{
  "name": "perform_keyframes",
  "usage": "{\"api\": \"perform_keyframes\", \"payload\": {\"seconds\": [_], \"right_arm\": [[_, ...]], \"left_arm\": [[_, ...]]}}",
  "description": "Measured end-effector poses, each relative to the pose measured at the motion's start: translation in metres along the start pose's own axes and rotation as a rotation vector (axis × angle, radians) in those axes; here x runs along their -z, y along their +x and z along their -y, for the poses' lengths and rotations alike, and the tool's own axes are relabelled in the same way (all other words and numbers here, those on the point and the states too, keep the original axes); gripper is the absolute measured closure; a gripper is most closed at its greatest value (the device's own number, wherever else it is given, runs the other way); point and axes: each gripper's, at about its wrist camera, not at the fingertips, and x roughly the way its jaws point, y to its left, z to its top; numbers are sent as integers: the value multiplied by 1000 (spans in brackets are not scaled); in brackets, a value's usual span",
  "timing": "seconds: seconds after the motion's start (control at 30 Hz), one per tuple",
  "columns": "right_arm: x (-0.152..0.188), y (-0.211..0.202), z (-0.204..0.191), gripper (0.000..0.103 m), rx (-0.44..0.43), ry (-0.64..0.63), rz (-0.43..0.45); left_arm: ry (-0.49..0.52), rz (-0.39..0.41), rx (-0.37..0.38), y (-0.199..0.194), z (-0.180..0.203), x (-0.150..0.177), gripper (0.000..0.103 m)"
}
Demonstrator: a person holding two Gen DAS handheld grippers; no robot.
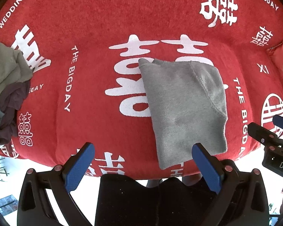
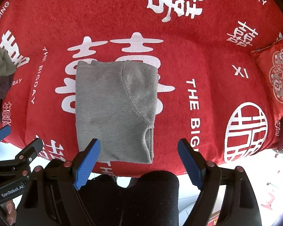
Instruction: Fold small clothes
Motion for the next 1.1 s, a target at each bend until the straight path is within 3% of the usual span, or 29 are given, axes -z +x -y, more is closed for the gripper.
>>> {"api": "perform_keyframes", "payload": {"seconds": [1.1], "right_arm": [[-1, -1, -3, 17, 8, -13, -8]], "left_arm": [[-9, 9, -8, -2, -5, 1, 0]]}}
